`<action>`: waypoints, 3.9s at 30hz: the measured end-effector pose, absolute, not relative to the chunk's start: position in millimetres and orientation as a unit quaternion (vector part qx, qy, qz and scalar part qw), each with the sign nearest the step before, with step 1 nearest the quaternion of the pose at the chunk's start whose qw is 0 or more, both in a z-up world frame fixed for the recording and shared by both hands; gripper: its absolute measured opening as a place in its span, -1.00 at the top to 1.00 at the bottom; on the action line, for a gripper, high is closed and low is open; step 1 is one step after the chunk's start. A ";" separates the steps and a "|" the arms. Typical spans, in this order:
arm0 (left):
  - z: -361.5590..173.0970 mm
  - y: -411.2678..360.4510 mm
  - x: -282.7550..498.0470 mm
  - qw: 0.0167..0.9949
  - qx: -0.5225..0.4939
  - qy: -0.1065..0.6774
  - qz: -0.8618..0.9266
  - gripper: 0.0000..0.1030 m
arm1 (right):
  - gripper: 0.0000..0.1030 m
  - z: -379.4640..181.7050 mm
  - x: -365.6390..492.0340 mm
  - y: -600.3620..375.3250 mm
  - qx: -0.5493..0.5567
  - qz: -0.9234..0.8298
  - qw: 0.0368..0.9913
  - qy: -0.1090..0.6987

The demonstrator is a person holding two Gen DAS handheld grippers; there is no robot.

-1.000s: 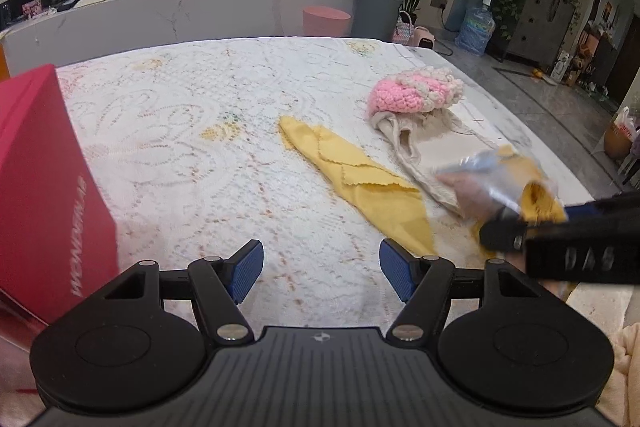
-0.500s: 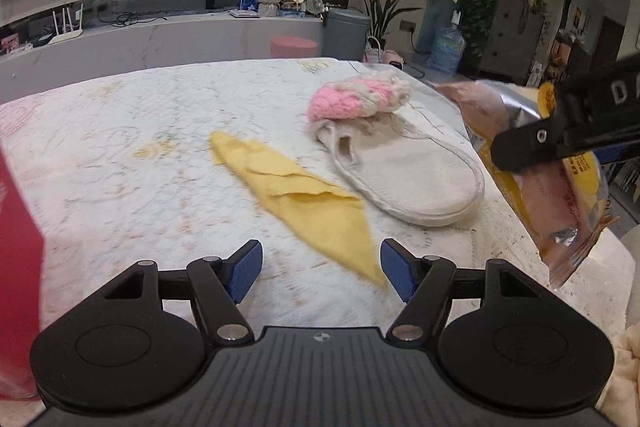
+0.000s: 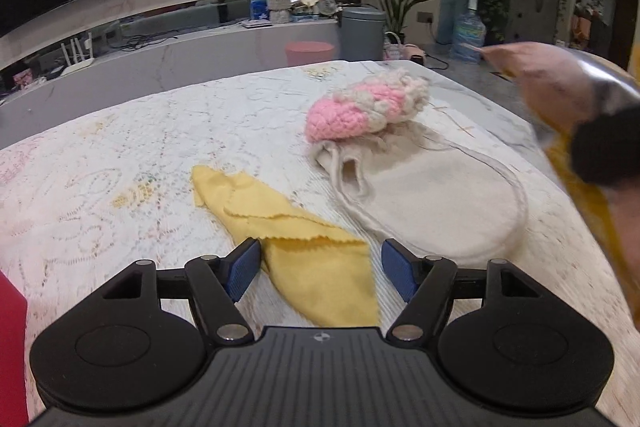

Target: Organize soft objects

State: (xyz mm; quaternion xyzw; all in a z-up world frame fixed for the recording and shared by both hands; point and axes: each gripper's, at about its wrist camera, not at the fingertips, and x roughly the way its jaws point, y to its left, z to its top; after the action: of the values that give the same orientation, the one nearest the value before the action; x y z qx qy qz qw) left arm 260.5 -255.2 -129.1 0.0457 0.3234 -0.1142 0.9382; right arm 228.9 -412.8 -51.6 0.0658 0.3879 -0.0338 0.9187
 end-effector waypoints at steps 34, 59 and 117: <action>-118.9 -187.3 144.7 0.922 -0.035 0.351 -0.156 0.24 | -0.01 -55.1 229.9 -406.9 0.051 -0.034 0.914 0.400; -122.7 -196.3 179.6 0.941 0.038 0.308 -0.134 0.94 | -0.02 -62.3 234.3 -401.7 0.034 -0.036 0.910 0.412; 47.8 196.0 140.9 0.962 -0.131 0.211 -0.114 0.94 | -0.01 45.9 253.6 -30.4 0.033 0.211 0.922 0.323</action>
State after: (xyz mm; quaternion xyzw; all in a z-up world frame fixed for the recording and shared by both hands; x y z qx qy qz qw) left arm 140.9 196.0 47.8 -0.1306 0.2113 -0.1144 0.9619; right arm 253.6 -30.4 45.9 0.0327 0.3227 0.2111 0.9221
